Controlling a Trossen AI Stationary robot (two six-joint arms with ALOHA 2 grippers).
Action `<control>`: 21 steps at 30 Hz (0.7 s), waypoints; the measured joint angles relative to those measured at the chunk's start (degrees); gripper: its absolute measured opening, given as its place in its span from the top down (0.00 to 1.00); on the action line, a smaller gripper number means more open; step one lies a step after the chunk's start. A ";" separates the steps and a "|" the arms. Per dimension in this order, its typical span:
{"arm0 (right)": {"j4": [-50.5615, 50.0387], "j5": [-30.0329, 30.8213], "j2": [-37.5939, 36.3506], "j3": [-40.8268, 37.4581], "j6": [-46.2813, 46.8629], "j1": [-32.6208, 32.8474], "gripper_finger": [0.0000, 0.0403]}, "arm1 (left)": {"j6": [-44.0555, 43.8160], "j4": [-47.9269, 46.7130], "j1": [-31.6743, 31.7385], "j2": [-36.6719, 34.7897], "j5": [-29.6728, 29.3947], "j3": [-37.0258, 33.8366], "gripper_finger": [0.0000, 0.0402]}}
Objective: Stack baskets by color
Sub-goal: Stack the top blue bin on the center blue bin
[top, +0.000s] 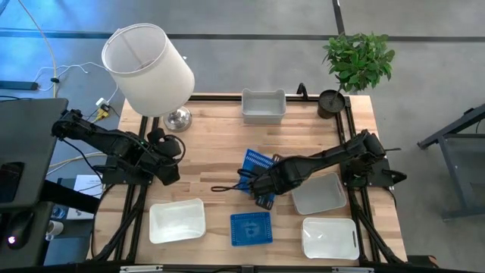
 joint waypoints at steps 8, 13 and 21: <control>0.80 -2.57 2.05 -0.02 1.16 0.70 1.00 | -0.04 -0.05 0.23 -0.01 0.00 0.00 0.69; 0.17 -3.32 3.57 -0.02 2.44 1.07 1.00 | 0.00 0.05 0.26 0.00 -0.02 0.00 0.69; -2.05 -4.56 7.67 -0.02 0.55 1.05 1.00 | 0.00 0.12 0.23 0.00 -0.07 0.00 0.69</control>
